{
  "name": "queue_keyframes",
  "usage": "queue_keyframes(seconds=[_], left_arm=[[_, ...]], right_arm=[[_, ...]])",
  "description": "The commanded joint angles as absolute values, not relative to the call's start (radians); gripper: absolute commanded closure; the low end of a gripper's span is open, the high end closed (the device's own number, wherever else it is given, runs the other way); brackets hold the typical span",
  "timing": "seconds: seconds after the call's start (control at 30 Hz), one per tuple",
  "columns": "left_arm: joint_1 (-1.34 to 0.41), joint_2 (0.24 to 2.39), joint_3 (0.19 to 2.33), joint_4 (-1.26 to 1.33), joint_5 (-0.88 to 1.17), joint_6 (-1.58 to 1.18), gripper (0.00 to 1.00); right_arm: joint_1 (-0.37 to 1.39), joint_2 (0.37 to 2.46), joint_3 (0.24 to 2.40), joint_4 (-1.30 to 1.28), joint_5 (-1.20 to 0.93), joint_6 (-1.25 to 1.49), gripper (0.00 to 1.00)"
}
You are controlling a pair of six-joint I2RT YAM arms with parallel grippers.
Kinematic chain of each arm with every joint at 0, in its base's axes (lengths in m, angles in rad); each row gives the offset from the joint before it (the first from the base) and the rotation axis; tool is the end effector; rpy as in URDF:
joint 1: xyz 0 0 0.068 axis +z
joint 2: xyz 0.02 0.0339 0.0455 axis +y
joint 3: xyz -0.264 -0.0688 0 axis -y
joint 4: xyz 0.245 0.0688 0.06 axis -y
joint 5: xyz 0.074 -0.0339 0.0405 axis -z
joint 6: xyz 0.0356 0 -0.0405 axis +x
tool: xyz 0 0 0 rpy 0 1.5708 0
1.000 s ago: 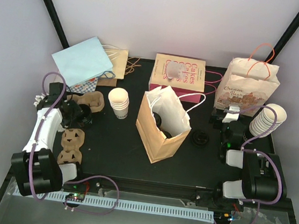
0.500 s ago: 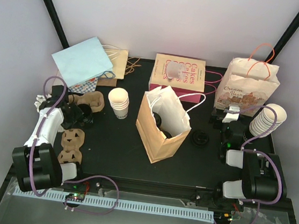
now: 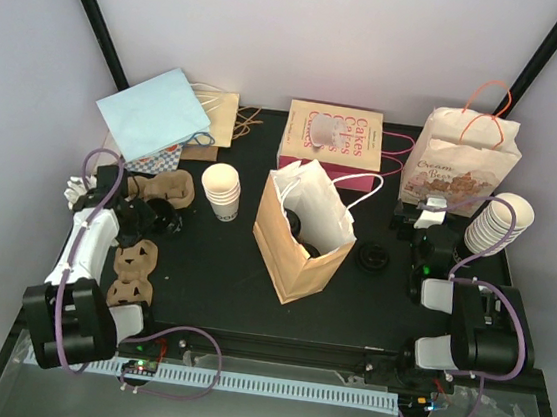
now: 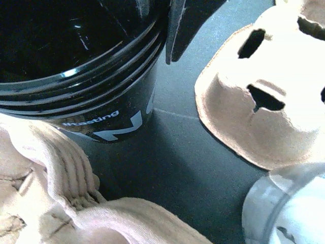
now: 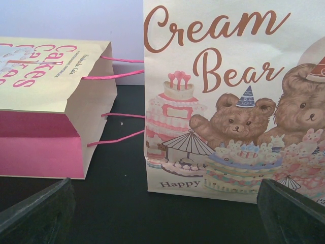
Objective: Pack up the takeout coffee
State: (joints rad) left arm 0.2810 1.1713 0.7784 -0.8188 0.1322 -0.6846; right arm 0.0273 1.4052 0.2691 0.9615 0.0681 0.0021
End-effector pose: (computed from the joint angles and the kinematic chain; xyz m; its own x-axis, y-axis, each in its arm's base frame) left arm 0.1983 0.0523 0.2160 -0.5511 -0.8115 -0.1942 -0.7473 0.5836 -0.3178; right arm 0.2419 0.0042 0.1579 -0.1736 -0.0026 -0.9848 0.0401 0.9991 -0.0098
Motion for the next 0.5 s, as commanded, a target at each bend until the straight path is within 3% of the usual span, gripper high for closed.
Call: queue_keyframes(seconds=[0.0,0.47], left_arm=[[0.262,1.116,0.777,-0.850,0.197,-0.669,0.98],[-0.110,0.981,0.735,-0.888,0.140,-0.875,0.99]], right_arm=[[0.021,1.400,0.285,1.013,0.067,0.008,0.00],[0.021,1.401,0.285,1.012,0.066,0.008,0.00]])
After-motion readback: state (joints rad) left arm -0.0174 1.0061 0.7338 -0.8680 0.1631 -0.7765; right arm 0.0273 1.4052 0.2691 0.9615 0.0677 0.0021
